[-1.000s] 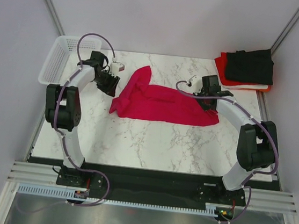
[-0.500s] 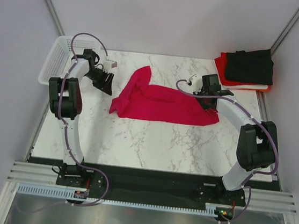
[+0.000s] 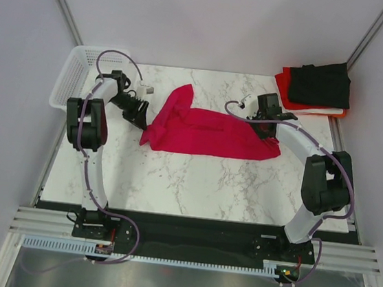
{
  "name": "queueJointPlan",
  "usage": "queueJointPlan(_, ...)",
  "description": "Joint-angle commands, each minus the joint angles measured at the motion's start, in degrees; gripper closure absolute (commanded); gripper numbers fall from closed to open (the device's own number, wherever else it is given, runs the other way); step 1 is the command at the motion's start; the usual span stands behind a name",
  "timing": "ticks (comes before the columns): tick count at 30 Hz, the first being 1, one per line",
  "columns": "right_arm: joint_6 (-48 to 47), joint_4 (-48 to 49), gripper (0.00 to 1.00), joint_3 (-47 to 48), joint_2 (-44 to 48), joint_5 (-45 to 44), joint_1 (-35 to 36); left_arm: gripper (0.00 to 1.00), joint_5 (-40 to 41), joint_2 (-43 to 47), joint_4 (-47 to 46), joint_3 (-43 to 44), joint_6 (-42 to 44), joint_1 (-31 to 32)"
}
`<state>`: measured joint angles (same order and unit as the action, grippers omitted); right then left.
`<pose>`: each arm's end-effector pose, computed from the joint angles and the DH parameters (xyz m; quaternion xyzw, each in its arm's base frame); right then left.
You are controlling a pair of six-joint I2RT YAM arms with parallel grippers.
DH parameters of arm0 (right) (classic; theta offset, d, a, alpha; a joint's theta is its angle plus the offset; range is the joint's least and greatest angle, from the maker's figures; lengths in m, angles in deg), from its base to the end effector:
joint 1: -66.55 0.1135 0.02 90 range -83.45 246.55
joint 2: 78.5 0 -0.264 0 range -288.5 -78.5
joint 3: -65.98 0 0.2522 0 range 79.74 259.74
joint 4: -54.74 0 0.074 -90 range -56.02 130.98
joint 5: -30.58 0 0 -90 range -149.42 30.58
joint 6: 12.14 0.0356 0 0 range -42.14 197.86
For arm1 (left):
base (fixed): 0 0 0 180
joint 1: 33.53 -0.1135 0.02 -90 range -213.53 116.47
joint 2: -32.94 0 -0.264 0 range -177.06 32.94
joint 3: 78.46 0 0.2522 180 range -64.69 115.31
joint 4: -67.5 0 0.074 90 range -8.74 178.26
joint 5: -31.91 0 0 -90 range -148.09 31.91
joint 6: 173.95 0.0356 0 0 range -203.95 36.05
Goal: Fold and stack the t-shirts
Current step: Flatten the tshirt out
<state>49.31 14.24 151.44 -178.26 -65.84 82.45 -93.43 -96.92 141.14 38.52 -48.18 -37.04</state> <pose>0.3590 0.0981 0.2220 -0.3443 0.8874 -0.0863 0.2942 0.4417 0.0065 0.1571 0.2734 0.9123 -0.2760 0.1292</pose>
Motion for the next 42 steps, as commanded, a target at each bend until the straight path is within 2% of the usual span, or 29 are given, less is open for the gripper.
queueJointPlan(1, -0.1, 0.2, 1.0, 2.39, -0.08, -0.62, -0.08, 0.49, -1.76, -1.09, 1.12, -0.48, 2.73, -0.09)
queueJointPlan(6, 0.17, 0.29, 1.0, 2.21, -0.17, 0.0, -0.17, 0.5, -2.46, -3.2, 0.77, 1.37, 1.59, -0.01)
queueJointPlan(10, -0.01, 0.29, 1.0, 2.04, -0.08, -0.35, -0.17, 0.61, -2.99, -3.47, 0.85, 1.72, 1.58, 0.08)
queueJointPlan(13, 0.08, 0.64, 1.0, 1.43, 0.01, -0.44, -0.08, 0.64, -3.95, -3.55, 0.77, 1.2, 1.76, 0.08)
queueJointPlan(18, 0.17, 0.9, 1.0, 0.46, 0.19, -0.18, -0.08, 0.87, -5.45, -3.56, 0.77, 1.72, 1.06, 0.43)
queueJointPlan(19, 0.08, 1.08, 1.0, 0.46, 0.19, -0.35, -0.17, 0.97, -5.45, -2.68, 0.77, 1.63, 0.97, 0.34)
queueJointPlan(22, 0.08, 1.69, 1.0, 0.54, 0.45, -1.4, -0.26, 0.98, -4.49, 0.56, -1.25, 0.49, 0.53, -0.09)
queueJointPlan(29, 0.61, 2.31, 1.0, 1.86, 1.59, -1.76, -1.66, 0.98, -0.97, 17.24, -1.61, -0.47, 2.81, -0.89)
queueJointPlan(35, 0.34, 2.22, 1.0, -0.24, 4.22, -0.44, -2.63, 0.98, 0.26, 26.41, -1.26, -2.76, 3.17, -0.89)
queueJointPlan(42, -2.99, -0.93, 1.0, -4.29, 8.18, 2.18, -2.81, 0.98, 1.58, 37.13, 0.23, -13.89, 7.47, -0.8)
